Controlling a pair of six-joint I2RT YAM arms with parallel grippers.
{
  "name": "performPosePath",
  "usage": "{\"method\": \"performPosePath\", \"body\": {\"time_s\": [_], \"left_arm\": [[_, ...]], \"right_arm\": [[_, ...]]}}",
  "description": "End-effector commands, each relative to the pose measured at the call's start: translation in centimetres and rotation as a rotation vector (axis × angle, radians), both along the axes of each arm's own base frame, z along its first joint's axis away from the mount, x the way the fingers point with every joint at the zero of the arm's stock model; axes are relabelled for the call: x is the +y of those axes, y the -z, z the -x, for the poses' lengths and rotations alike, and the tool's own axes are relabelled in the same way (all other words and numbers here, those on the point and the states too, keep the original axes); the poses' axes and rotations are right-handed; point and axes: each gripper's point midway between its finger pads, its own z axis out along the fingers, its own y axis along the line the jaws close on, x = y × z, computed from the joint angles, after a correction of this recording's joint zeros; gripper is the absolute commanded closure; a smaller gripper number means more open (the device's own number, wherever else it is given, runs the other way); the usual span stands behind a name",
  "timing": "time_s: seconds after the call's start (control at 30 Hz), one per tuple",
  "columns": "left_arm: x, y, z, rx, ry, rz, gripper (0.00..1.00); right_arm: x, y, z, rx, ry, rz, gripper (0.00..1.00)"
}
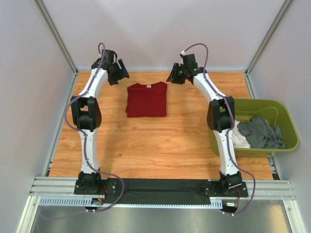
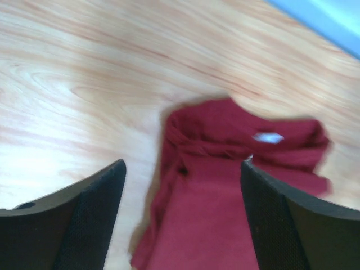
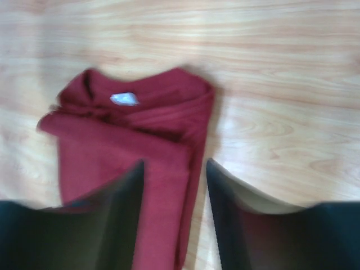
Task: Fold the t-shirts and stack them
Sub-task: Fold the tshirt
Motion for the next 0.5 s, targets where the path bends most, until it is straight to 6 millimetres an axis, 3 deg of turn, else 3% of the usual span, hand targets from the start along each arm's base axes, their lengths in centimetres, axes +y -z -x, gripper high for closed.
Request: {"method": "performPosePath", "body": {"time_s": [0.0,0.03,0.07,0.13,0.23,0.3,0.47], "left_arm": [[-3.3,-11.3,1.2,-0.231,0.143,0.128,0.21],[-3.9,-11.4,1.6,-0.23,0.163,0.163,0.51],[-4.9,-10.6,1.7,-0.227,0.167,0.209,0.69],[-6.2,-9.9,1.9,-0.223,0.193,0.263,1.0],[-7.9,-7.7,1.5,-0.207,0.2,0.355,1.0],[-8.7,-6.0,0.8,-0.204,0.193,0.41,1.0],[-8.3,-3.6,-0.6,-0.207,0.172,0.378,1.0]], "right_arm": [[3.0,-10.5,0.8,-0.169,-0.064,-0.21,0.66],[3.7,-10.6,1.4,-0.161,-0.088,-0.235,0.75],[4.4,-10.5,2.0,-0.156,-0.105,-0.242,0.89],[5.1,-9.6,2.3,-0.143,-0.115,-0.236,1.0],[6.2,-8.1,2.7,-0.12,-0.135,-0.223,1.0],[6.3,-6.1,2.6,-0.093,-0.131,-0.196,1.0],[5.7,-2.9,2.1,-0.074,-0.119,-0.126,1.0]]}}
